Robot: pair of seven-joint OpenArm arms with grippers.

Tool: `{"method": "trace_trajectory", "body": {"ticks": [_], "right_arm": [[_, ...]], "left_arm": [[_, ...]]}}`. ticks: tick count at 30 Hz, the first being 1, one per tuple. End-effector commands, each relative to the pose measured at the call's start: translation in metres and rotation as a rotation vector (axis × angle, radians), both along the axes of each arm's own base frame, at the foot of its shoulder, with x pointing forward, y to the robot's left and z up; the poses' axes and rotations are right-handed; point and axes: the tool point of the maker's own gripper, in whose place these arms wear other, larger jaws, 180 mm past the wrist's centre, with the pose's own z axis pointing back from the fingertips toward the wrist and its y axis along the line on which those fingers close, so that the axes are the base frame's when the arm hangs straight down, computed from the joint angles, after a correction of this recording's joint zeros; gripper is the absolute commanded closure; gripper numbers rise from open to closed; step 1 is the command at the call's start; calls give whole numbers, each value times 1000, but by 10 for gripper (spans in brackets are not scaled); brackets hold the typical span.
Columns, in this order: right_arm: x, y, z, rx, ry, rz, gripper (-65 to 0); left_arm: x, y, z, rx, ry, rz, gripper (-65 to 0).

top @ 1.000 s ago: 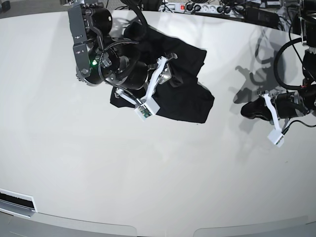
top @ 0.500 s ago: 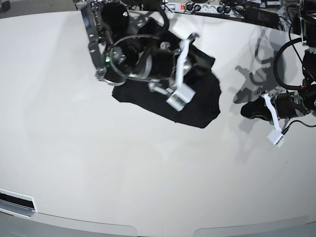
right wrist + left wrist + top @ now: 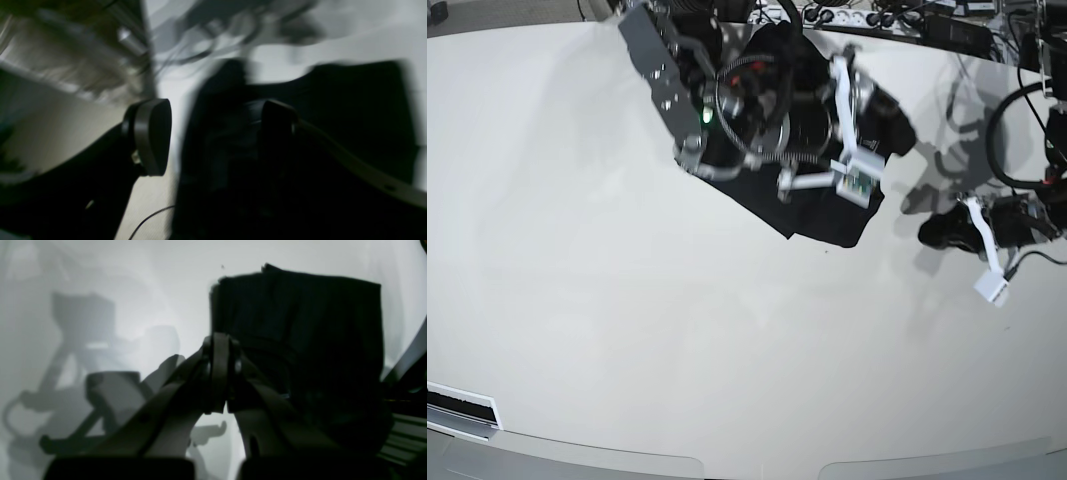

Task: Layout the t-shirt on the table in an organized manner, then fold the t-shirt properly
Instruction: 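Hold the folded bundle with both grippers and flip it over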

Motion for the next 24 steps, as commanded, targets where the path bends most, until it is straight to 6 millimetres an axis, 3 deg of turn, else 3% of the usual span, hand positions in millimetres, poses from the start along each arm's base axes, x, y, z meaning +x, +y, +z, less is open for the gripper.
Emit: {"method": "trace_trajectory", "body": {"ticks": [1, 4, 6, 8, 10, 11, 14, 18, 21, 24], "right_arm": [[11, 4, 16, 34, -35, -4, -437], [27, -11, 11, -55, -50, -15, -428], [41, -28, 3, -128, -57, -57, -372], [55, -46, -3, -164, -64, -119, -246], [61, -59, -4, -151, -58, -136, -47], [63, -65, -5, -142, -59, -135, 0], [68, -88, -10, -146, -38, -174, 0], [72, -115, -21, -200, -42, -192, 0], [74, -129, -26, -226, -53, -197, 0], [74, -143, -31, -261, -57, -198, 0]], "left_arm": [[12, 3, 20, -6, -54, -7, 0], [7, -3, 21, -12, -27, -40, 0], [1, -7, 22, 0, -14, -68, 0], [-3, -13, 28, -5, -21, -95, 0], [-11, -25, 34, -23, -31, -139, 0], [-17, -33, 37, -31, -40, -163, 0], [-45, -59, 39, -36, -45, -256, 0], [-92, -87, 26, 38, -12, -412, 0], [-118, -95, 14, 125, 3, -516, 0], [-129, -96, -1, 186, -8, -563, 0]]}}
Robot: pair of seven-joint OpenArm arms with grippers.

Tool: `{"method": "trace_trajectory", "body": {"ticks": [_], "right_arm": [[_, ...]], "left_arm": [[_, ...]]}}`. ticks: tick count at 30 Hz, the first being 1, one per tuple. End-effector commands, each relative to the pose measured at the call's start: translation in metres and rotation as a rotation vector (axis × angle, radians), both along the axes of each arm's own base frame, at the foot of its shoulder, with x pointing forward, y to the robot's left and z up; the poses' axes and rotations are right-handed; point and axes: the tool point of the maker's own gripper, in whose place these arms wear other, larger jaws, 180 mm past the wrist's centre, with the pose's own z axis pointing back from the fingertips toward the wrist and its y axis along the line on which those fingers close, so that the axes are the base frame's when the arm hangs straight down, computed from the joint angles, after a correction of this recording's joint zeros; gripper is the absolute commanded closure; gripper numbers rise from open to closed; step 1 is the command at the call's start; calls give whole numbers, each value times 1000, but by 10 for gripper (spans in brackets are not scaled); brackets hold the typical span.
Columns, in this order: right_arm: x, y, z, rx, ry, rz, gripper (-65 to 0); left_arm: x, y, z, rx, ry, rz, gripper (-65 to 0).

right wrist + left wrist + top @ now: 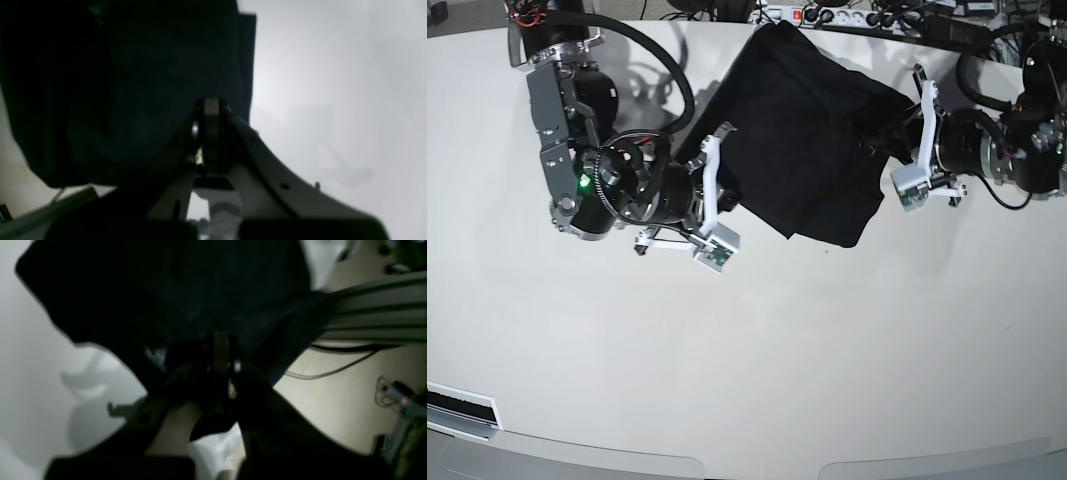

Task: Layout the t-shirt on the table in an organized manner, then fold the t-shirt properly
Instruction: 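Hold the folded bundle with both grippers and flip it over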

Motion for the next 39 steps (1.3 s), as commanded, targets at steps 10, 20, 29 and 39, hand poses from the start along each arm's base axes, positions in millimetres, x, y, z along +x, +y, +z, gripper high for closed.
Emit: {"method": "trace_trajectory", "body": {"ticks": [10, 20, 29, 39], "right_arm": [[1, -3, -2, 20, -27, -12, 0], [13, -17, -21, -45, -36, -89, 0], [13, -17, -21, -44, -34, -90, 0], [29, -54, -33, -210, -52, -271, 0]], "left_arm": [[-29, 0, -52, 88, 20, -103, 0], [-21, 26, -85, 110, 72, 6, 0], [37, 3, -87, 64, -8, 69, 0], [102, 7, -93, 43, -98, 163, 0]]}}
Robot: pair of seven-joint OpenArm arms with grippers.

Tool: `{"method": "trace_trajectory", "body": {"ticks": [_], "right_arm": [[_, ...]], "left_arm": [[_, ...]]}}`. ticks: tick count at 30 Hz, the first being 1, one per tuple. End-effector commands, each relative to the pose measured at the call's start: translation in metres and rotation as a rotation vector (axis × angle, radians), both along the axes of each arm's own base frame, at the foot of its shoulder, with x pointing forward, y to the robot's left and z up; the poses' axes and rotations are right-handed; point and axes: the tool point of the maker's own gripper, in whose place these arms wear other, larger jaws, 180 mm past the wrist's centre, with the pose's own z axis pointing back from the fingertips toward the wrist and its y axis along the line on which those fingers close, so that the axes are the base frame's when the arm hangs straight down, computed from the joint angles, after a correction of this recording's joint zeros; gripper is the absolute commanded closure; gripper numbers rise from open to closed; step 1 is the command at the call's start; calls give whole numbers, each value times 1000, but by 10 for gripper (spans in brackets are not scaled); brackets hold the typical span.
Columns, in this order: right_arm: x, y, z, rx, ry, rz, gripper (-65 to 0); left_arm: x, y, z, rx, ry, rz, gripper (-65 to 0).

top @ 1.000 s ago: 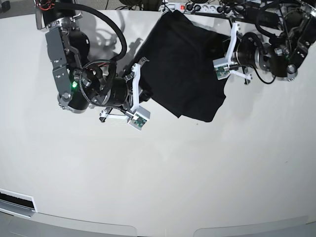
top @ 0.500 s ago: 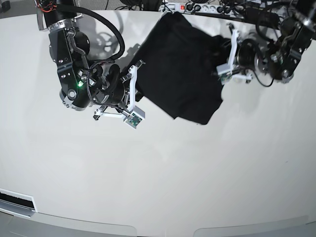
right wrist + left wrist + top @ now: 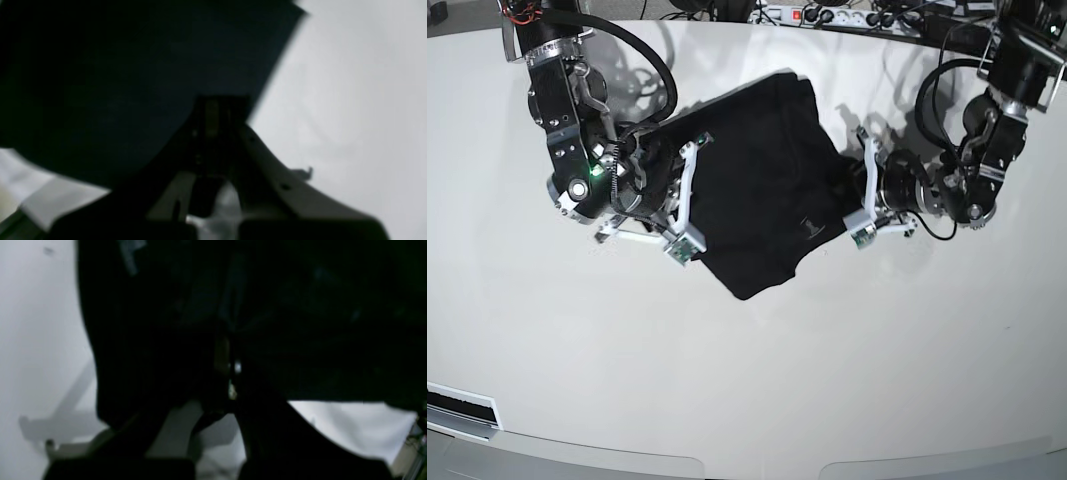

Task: Layout the t-shirt on the table in an organized manner, then fold the t-shirt properly
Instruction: 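Hold the folded bundle with both grippers and flip it over, then lower the folded shirt onto the table and open both grippers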

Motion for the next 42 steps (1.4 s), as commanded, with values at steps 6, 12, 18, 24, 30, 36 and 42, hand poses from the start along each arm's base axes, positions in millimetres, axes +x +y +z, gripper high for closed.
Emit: {"method": "trace_trajectory", "body": {"ticks": [6, 12, 18, 24, 30, 36, 42], "right_arm": [[20, -36, 4, -68, -101, -208, 0], [-3, -42, -13, -81, -46, -271, 0], [-22, -34, -23, -72, 0, -252, 0], [-53, -28, -38, -58, 82, -232, 0], [-77, -2, -41, 19, 152, -171, 0], [-93, 33, -27, 174, 191, -78, 0], [-93, 49, -13, 210, 183, -41, 0]], "left_arm": [[42, 28, 16, 74, -75, 35, 0], [88, 20, 67, -41, -167, 85, 0], [109, 21, 91, -41, -179, 89, 0], [110, 26, 95, -50, -174, 100, 0], [110, 35, 95, -33, -174, 107, 0], [108, 33, 99, -75, -152, 124, 0], [107, 34, 98, -70, -146, 124, 0]]}}
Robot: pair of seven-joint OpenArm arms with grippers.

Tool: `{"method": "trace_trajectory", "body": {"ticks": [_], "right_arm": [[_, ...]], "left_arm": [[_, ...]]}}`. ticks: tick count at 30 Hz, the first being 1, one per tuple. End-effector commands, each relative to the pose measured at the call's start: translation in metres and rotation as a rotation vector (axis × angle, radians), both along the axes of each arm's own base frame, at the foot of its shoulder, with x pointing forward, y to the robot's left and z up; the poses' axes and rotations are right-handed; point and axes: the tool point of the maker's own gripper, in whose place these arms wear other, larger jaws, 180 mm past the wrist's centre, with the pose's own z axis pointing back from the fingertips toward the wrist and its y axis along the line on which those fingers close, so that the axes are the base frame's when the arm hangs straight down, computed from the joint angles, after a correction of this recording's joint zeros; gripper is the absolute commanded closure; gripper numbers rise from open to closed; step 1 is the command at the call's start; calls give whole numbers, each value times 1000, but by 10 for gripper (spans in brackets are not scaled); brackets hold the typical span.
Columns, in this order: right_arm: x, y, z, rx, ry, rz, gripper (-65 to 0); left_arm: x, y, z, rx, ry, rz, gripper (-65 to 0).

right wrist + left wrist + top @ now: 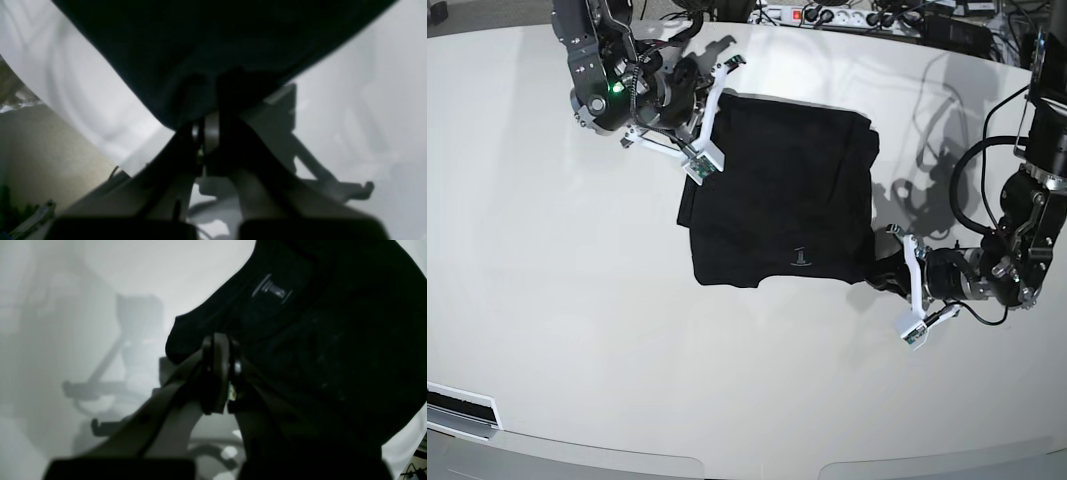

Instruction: Layout the t-shirt on the table in an organized manner, then fold the t-shirt properly

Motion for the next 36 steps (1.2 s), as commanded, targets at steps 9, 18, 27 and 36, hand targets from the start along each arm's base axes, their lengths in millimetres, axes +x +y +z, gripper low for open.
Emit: {"method": "trace_trajectory", "body": {"ticks": [9, 18, 27, 36], "right_arm": [[77, -36, 47, -120, -250, -150, 0], [100, -66, 119, 297, -384, -210, 0], [49, -74, 151, 632, -241, -188, 0], [-17, -88, 161, 515, -226, -220, 0]], "left_arm": [[5, 11, 27, -89, 27, 45, 0], [-39, 51, 29, -247, 93, 227, 0], [-117, 32, 52, -278, 85, 152, 0], [-186, 20, 78, -216, 55, 89, 0]]}}
